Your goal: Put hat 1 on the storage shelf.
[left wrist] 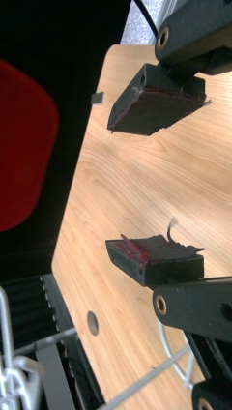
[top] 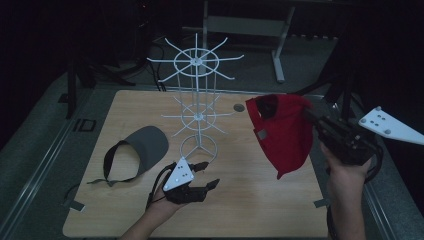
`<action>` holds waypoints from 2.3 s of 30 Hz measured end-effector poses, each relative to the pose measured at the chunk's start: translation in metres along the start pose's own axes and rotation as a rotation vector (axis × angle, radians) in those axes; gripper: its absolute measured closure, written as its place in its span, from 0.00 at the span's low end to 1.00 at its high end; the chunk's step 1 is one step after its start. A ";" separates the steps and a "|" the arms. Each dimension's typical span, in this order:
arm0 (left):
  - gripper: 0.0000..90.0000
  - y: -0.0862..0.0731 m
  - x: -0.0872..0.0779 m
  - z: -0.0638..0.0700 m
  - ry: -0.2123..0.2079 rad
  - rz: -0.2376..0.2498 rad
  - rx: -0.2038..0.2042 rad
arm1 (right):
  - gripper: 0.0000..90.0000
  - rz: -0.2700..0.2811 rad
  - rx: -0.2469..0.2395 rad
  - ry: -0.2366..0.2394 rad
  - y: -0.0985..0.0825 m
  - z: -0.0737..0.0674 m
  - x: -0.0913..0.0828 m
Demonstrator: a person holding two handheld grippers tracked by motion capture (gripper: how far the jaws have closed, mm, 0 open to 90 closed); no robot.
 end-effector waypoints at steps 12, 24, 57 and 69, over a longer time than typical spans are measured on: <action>0.17 -0.035 -0.006 0.000 0.084 -0.061 -0.011 | 0.98 0.018 0.007 -0.026 0.031 0.001 0.037; 0.17 -0.055 -0.015 -0.004 0.114 -0.048 -0.086 | 0.98 -0.012 0.003 -0.036 0.035 -0.007 0.066; 0.17 -0.062 -0.022 -0.005 0.102 -0.006 -0.115 | 0.88 -0.069 0.022 0.108 -0.035 -0.015 0.062; 0.17 -0.063 -0.024 -0.005 0.096 -0.012 -0.092 | 0.45 -0.056 -0.018 0.116 -0.046 -0.006 0.045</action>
Point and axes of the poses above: each handheld gripper's, and its own axes: x roughly forward along the jaws, y roughly out of its top, z roughly to its right, the point moved 3 cm from there along x, roughly forward along the jaws, and after that the axes turned 6 degrees about z, right-handed, at the moved point
